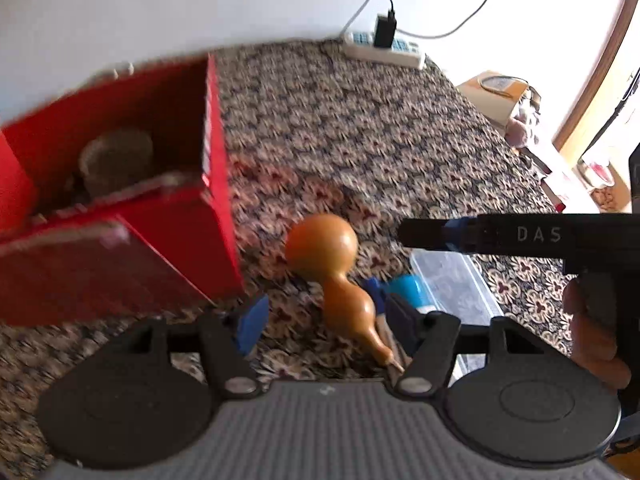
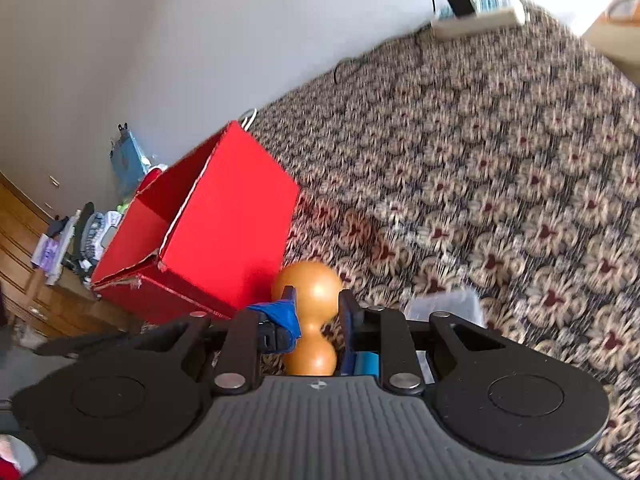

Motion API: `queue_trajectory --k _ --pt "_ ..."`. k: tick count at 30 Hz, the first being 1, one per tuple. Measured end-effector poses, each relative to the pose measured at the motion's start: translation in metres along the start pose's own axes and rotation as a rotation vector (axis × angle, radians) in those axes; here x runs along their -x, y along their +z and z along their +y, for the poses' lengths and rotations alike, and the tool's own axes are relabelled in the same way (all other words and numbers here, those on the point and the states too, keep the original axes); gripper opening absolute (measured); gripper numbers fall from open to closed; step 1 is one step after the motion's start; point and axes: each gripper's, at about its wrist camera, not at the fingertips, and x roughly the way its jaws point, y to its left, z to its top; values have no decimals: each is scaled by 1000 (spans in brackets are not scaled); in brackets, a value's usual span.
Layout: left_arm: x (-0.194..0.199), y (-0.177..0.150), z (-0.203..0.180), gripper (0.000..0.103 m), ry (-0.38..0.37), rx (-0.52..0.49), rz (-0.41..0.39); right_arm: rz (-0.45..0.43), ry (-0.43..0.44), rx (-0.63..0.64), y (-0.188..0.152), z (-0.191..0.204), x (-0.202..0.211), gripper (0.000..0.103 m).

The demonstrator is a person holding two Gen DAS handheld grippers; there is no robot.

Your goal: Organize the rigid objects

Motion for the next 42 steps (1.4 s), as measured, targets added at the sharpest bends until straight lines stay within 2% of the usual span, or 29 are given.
queue_trajectory --k 7,13,26,29,31,38,42 --pt "-35 -10 5 71 -29 39 59 59 71 -83 -7 -16 -11 5" --pt "-54 -9 4 75 -55 57 68 92 107 -134 -5 -26 -20 7" --pt "-70 -3 10 74 -102 81 45 192 119 -73 3 -19 -53 6" --pt "-73 -3 10 68 -115 79 54 211 126 -71 5 -18 -59 7" --pt "-75 -2 11 59 -119 79 56 223 128 -69 5 -16 -62 9" --pt "-77 1 15 52 -131 83 54 250 135 -73 7 -9 -75 11" --pt "-75 1 14 44 -124 70 51 256 139 -85 8 -8 -79 13"
